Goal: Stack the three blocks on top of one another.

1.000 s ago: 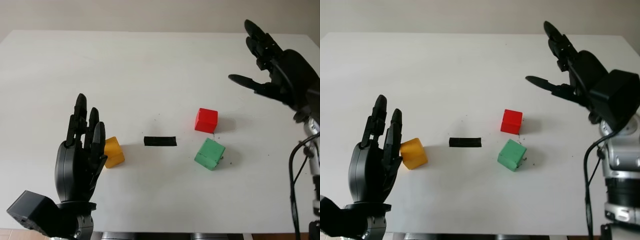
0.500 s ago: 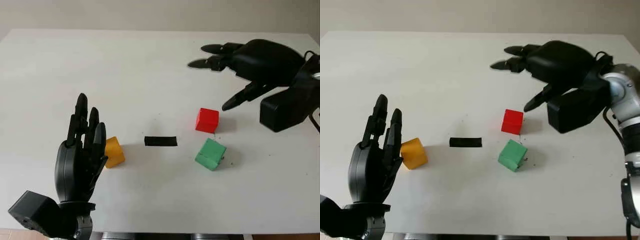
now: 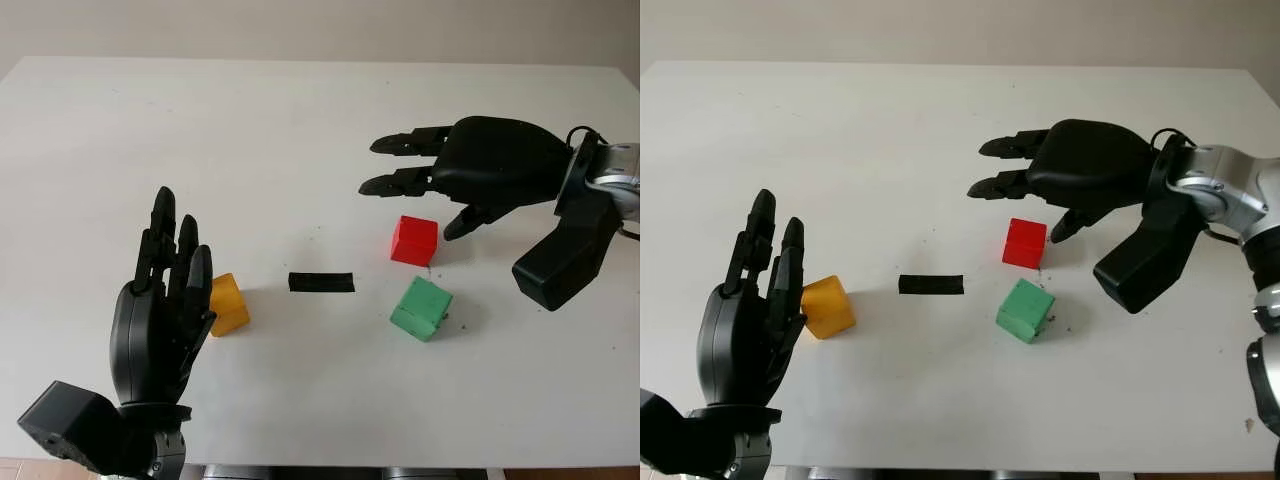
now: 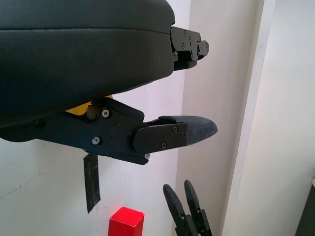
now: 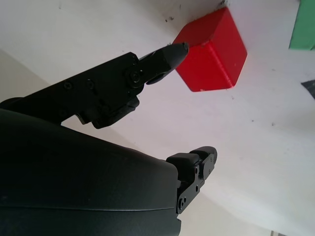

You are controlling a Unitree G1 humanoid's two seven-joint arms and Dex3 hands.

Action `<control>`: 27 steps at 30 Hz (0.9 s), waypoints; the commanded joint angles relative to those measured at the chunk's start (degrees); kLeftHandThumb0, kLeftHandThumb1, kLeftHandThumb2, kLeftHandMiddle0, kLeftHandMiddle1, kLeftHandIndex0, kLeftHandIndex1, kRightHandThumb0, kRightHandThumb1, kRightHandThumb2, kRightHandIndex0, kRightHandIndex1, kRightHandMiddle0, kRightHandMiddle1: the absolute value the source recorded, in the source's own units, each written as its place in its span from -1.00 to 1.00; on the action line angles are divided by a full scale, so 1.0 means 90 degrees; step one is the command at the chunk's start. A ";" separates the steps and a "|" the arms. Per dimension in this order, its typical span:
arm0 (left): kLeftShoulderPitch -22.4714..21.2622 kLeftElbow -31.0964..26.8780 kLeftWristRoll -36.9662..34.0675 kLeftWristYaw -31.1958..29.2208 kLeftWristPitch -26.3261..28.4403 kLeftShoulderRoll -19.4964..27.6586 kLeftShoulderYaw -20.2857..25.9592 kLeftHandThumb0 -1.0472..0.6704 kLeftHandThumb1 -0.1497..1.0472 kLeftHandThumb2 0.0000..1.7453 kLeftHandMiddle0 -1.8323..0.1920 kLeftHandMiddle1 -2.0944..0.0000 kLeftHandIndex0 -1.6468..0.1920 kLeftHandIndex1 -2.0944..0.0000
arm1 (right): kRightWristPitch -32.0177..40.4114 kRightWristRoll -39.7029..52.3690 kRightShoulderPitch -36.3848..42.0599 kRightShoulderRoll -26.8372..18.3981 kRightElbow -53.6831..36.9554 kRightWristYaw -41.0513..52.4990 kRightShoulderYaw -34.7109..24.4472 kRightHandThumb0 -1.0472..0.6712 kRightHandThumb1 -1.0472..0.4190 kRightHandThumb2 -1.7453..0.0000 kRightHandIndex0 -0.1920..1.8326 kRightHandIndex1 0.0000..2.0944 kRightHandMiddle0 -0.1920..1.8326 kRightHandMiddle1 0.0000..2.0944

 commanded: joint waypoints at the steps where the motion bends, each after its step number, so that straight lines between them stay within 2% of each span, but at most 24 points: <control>1: 0.0071 -0.0057 0.0024 -0.0004 -0.0047 0.0014 0.0012 -0.33 1.00 -0.47 0.81 0.95 0.79 0.95 | -0.0066 -0.0074 -0.0009 -0.0120 0.0084 -0.0140 0.0100 -0.12 -0.76 0.92 -0.62 -0.95 -0.44 -0.90; 8: 0.0097 -0.0091 -0.0004 0.0008 -0.0006 0.0012 0.0025 -0.34 1.00 -0.50 0.80 0.95 0.78 0.95 | -0.0113 -0.0486 -0.0031 -0.0178 0.0176 -0.0680 0.0411 -0.14 -0.78 0.93 -0.63 -0.95 -0.44 -0.91; 27: 0.0168 -0.0148 -0.0012 -0.0026 0.0008 0.0060 0.0022 -0.33 1.00 -0.49 0.81 0.95 0.79 0.95 | 0.0126 -0.0769 -0.0084 -0.0216 0.0380 -0.0640 0.0877 -0.15 -0.88 0.93 -0.72 -0.97 -0.51 -0.95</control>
